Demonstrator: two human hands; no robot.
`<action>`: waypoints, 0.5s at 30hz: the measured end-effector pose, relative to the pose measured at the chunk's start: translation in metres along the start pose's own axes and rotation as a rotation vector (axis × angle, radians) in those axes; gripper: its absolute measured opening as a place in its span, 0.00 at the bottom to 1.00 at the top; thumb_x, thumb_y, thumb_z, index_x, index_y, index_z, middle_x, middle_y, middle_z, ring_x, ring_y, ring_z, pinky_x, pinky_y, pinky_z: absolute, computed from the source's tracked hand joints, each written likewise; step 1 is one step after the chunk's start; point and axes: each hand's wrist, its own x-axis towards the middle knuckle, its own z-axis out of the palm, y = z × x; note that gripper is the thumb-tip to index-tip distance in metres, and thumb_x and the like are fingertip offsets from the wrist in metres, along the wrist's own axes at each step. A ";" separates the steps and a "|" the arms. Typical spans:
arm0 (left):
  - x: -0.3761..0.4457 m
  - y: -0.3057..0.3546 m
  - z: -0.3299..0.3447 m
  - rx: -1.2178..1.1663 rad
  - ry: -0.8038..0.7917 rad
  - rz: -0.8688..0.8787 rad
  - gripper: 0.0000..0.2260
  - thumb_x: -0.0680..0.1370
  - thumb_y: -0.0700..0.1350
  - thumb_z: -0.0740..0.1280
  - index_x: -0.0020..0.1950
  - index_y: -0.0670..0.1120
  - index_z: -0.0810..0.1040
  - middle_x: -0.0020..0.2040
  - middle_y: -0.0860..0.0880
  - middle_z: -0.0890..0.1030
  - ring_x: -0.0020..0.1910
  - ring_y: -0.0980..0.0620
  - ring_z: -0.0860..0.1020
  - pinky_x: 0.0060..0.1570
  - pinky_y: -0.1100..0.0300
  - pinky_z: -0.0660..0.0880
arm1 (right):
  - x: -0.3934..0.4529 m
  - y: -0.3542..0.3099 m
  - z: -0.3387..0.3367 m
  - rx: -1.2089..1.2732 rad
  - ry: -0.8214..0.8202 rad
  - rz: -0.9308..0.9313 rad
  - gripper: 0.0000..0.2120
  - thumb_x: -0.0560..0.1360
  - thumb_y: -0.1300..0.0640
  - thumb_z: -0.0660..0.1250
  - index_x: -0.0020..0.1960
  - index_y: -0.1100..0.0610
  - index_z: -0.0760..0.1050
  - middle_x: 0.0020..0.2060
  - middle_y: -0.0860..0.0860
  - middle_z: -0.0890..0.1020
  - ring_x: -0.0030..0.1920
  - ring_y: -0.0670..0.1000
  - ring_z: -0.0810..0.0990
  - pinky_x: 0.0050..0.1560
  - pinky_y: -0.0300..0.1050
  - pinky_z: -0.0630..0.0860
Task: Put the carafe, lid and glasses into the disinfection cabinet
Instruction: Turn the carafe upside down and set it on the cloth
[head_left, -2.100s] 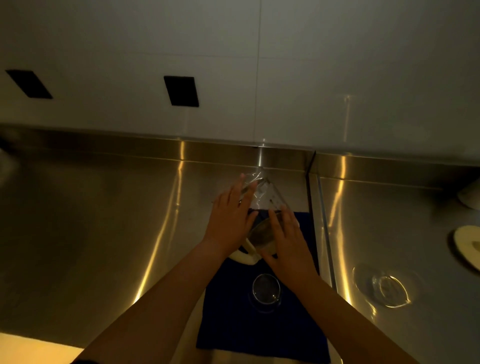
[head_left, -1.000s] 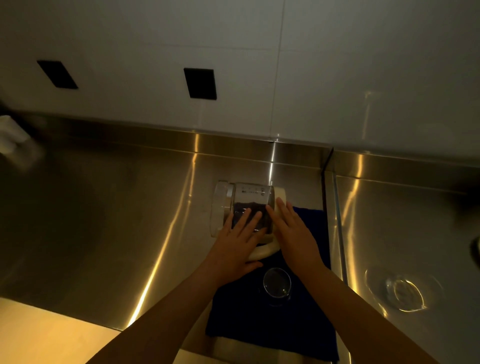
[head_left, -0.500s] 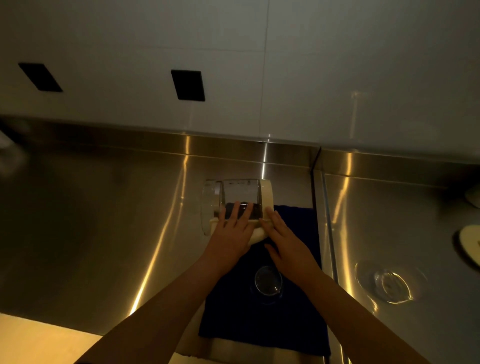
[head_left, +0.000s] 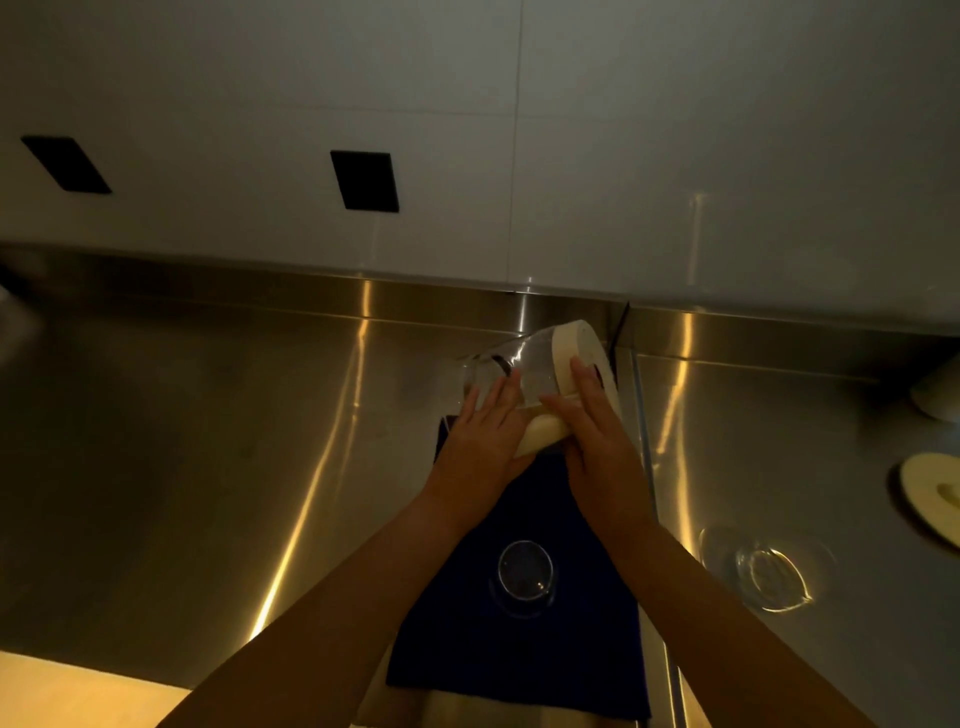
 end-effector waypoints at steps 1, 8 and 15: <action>0.002 0.003 0.003 -0.049 0.020 -0.014 0.19 0.70 0.41 0.74 0.58 0.37 0.77 0.67 0.33 0.69 0.69 0.40 0.62 0.65 0.36 0.61 | 0.001 0.002 -0.004 -0.019 -0.004 -0.009 0.22 0.72 0.71 0.67 0.65 0.59 0.72 0.73 0.57 0.60 0.73 0.60 0.57 0.64 0.67 0.66; 0.000 0.010 0.026 -0.296 -0.080 -0.131 0.19 0.75 0.45 0.69 0.64 0.42 0.74 0.75 0.42 0.58 0.73 0.46 0.53 0.68 0.46 0.62 | -0.009 0.011 -0.017 -0.138 -0.034 -0.039 0.21 0.71 0.71 0.68 0.63 0.61 0.74 0.71 0.57 0.61 0.73 0.60 0.57 0.65 0.65 0.66; -0.006 0.001 0.024 -0.303 -0.161 -0.121 0.21 0.76 0.45 0.69 0.67 0.44 0.71 0.75 0.45 0.60 0.69 0.45 0.66 0.64 0.51 0.68 | -0.012 0.002 -0.015 -0.073 -0.033 0.048 0.24 0.72 0.73 0.66 0.67 0.61 0.70 0.72 0.56 0.60 0.72 0.59 0.58 0.66 0.62 0.65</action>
